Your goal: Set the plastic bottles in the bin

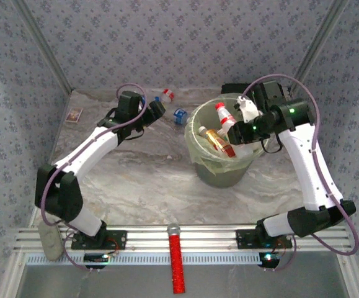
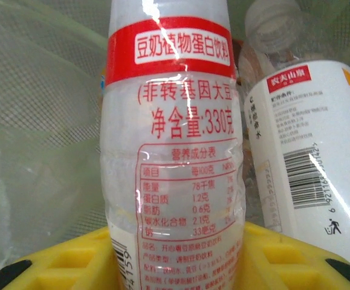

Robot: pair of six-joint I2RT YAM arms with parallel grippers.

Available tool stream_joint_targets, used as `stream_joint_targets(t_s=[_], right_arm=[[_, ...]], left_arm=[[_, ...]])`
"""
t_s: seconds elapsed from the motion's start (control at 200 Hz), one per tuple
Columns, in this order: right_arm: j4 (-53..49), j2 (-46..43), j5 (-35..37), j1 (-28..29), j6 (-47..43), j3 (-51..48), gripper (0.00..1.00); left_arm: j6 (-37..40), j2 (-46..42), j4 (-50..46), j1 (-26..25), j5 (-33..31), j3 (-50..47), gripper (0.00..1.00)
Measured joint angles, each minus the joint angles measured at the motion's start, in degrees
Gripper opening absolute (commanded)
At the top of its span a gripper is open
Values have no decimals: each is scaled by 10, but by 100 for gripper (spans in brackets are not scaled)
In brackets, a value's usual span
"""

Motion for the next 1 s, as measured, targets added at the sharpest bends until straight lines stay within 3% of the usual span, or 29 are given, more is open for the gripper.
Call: stream_joint_targets(t_s=[0.12,0.22,0.68,0.999], right_arm=[[-2,0,4,-1,-5,1,64],[-6,0,15,-6,-7,14,68],[65,48,18,-16,4,63,50],[106,53,16,-16,14,4,50]], left_arm=[[-16,54,0,0,-7,24,86],[-29,102,2,0,-11,53,86],[-49,289,-11,0,-11,215,89],[-70,352,-16,0,-4,263,90]])
